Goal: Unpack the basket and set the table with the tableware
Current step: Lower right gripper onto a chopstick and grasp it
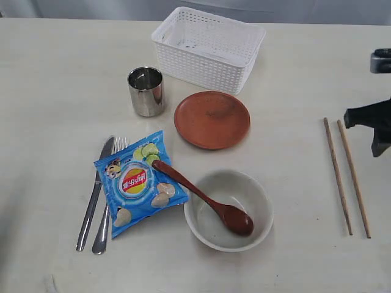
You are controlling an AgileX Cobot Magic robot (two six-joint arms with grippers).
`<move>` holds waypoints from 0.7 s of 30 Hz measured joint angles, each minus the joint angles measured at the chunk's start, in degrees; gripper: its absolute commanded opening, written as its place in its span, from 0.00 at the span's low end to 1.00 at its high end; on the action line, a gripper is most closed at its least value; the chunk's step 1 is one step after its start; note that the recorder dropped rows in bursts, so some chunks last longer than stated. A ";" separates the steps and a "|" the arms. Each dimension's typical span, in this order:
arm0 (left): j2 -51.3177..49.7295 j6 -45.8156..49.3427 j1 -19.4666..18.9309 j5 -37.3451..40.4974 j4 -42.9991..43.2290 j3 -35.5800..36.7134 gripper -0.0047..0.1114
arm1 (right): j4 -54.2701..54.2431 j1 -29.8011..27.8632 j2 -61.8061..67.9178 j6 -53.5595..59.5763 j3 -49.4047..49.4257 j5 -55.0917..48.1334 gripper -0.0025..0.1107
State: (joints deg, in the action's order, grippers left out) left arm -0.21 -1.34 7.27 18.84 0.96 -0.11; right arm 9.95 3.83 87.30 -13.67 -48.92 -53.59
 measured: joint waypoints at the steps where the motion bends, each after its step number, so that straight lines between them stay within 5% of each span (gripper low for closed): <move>1: 0.00 0.00 0.00 0.00 0.00 0.00 0.04 | -1.36 -1.03 0.62 1.71 0.98 1.32 0.40; 18: 0.00 0.00 0.00 0.00 0.00 0.00 0.04 | -6.01 -2.12 15.00 10.13 2.36 12.86 0.40; 21: 0.00 0.00 0.00 0.00 0.00 0.00 0.04 | -6.01 -2.22 16.24 10.71 2.24 13.58 0.32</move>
State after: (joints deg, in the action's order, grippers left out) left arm -0.21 -1.34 7.27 18.84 0.96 -0.11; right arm 3.94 1.62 103.54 -2.96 -46.68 -40.01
